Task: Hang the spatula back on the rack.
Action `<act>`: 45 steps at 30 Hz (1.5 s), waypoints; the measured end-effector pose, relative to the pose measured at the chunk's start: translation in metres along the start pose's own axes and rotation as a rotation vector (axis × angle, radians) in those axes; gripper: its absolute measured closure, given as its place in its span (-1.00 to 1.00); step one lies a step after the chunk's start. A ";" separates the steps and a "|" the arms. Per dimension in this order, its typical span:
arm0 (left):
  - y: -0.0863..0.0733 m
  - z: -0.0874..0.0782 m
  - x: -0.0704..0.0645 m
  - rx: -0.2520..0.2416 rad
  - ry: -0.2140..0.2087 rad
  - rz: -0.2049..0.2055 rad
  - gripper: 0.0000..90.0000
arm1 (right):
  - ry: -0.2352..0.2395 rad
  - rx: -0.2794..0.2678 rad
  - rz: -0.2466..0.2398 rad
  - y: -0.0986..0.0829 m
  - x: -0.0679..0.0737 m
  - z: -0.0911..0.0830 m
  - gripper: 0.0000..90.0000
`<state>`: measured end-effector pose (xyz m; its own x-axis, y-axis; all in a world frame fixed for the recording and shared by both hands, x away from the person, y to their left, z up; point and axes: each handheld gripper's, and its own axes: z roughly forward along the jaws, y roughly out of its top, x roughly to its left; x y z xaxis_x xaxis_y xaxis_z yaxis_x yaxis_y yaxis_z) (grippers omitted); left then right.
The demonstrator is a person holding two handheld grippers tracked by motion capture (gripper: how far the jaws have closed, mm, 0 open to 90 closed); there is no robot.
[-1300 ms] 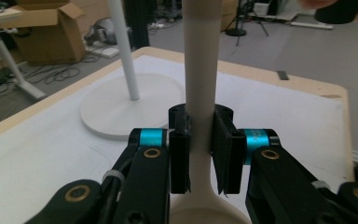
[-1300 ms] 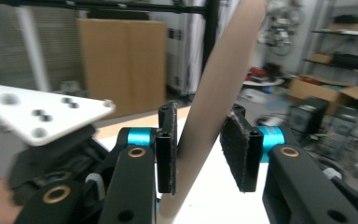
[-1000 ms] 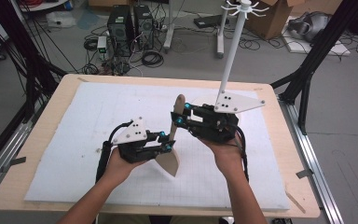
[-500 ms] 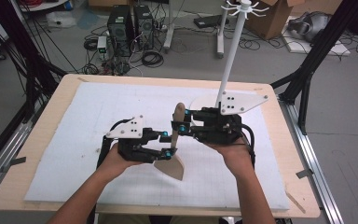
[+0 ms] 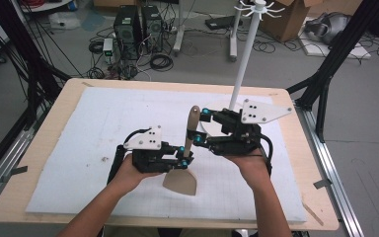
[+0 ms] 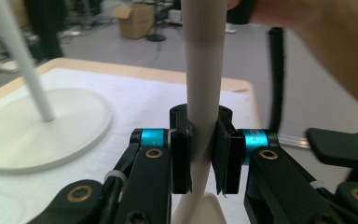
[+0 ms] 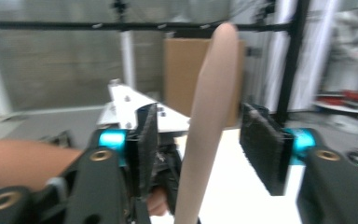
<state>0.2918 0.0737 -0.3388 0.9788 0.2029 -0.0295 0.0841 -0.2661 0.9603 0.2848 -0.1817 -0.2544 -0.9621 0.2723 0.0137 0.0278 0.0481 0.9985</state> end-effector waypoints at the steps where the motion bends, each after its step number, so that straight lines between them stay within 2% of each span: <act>1: 0.000 0.001 0.001 -0.006 0.018 -0.008 0.75 | -0.025 0.005 -0.006 -0.002 0.001 -0.003 0.01; 2: 0.000 0.001 0.002 -0.010 0.030 -0.015 0.75 | -0.051 0.009 -0.007 -0.004 0.001 -0.005 -0.01; 3: 0.000 0.002 0.003 -0.018 0.043 -0.027 0.75 | -0.112 0.032 0.001 -0.009 0.003 -0.005 -0.02; 5: 0.001 0.004 0.003 -0.025 0.069 -0.040 0.75 | -0.122 0.036 0.003 -0.012 0.003 -0.005 0.01; 7: 0.001 0.007 0.003 -0.015 0.087 -0.032 0.75 | -0.129 0.041 0.017 -0.016 0.004 -0.003 0.06; 10: 0.002 0.012 0.000 -0.005 0.085 -0.023 0.75 | -0.138 0.063 0.020 -0.021 0.003 0.002 0.23; 11: 0.002 0.013 -0.001 0.001 0.081 -0.015 0.75 | -0.118 0.073 0.014 -0.022 0.003 0.004 0.61; 12: 0.002 0.014 -0.002 0.006 0.080 0.001 0.75 | -0.118 0.073 0.014 -0.022 0.003 0.004 0.61; 13: 0.002 0.014 -0.003 0.004 0.069 0.005 0.75 | -0.070 0.074 0.028 -0.021 0.002 0.004 0.65; 14: 0.002 0.014 -0.003 -0.004 0.050 0.009 0.75 | -0.070 0.074 0.028 -0.021 0.002 0.004 0.65; 15: 0.002 0.014 -0.003 -0.013 0.028 0.012 0.74 | -0.038 0.073 0.012 -0.019 0.003 0.004 0.66; 16: 0.002 0.014 -0.003 -0.021 0.013 0.029 0.74 | -0.038 0.073 0.012 -0.019 0.003 0.004 0.66; 17: 0.002 0.013 -0.003 -0.029 -0.003 0.048 0.74 | -0.013 0.070 0.005 -0.019 0.004 0.004 0.67; 20: 0.002 0.011 -0.003 -0.067 -0.049 0.056 0.66 | 0.046 0.064 -0.012 -0.016 0.005 0.003 0.67; 22: 0.002 0.010 -0.003 -0.082 -0.070 0.063 0.71 | 0.079 0.056 -0.006 -0.015 0.004 0.001 0.67; 24: 0.004 0.010 -0.004 -0.082 -0.062 0.062 0.74 | 0.085 0.044 -0.004 -0.015 0.003 0.000 0.66; 26: 0.006 0.011 -0.004 -0.070 -0.050 0.036 0.75 | 0.067 0.035 0.001 -0.016 0.002 -0.002 0.62; 27: 0.007 0.012 -0.003 -0.066 -0.044 0.017 0.75 | 0.039 0.024 0.004 -0.017 0.002 -0.003 0.46; 28: 0.007 0.012 -0.002 -0.069 -0.038 0.000 0.75 | -0.010 0.013 0.007 -0.017 0.003 -0.004 0.07; 29: 0.008 0.013 0.000 -0.068 -0.023 -0.011 0.75 | -0.082 0.004 0.013 -0.017 0.003 -0.006 -0.14; 30: 0.009 0.013 0.002 -0.060 -0.012 -0.008 0.75 | -0.157 -0.002 0.016 -0.017 0.003 -0.010 -0.21; 31: 0.011 0.012 0.004 -0.055 0.000 -0.008 0.75 | -0.196 -0.012 0.006 -0.017 0.004 -0.014 -0.23; 32: 0.013 0.012 0.007 -0.053 0.010 -0.014 0.75 | -0.257 -0.029 -0.012 -0.018 0.004 -0.020 -0.26; 33: 0.015 0.012 0.009 -0.056 0.013 -0.023 0.75 | -0.348 -0.049 -0.021 -0.020 0.005 -0.029 -0.30; 35: 0.019 0.010 0.016 -0.049 0.023 -0.029 0.75 | -0.461 -0.057 -0.032 -0.025 0.006 -0.044 -0.32; 37: 0.024 0.010 0.023 -0.037 0.030 -0.028 0.75 | -0.584 -0.024 -0.033 -0.033 0.005 -0.061 -0.37; 38: 0.028 0.010 0.027 -0.032 0.032 -0.030 0.75 | -0.629 0.000 -0.036 -0.037 0.004 -0.069 -0.38; 41: 0.038 0.013 0.036 -0.033 0.022 -0.042 0.75 | -0.716 0.061 -0.037 -0.057 0.002 -0.088 -0.38; 45: 0.055 0.020 0.047 -0.035 0.003 -0.039 0.75 | -0.772 0.135 -0.016 -0.092 0.002 -0.102 -0.38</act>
<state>0.3460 0.0497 -0.2932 0.9743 0.2154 -0.0663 0.1155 -0.2247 0.9676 0.2527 -0.2835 -0.3408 -0.5034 0.8593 -0.0911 0.0958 0.1603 0.9824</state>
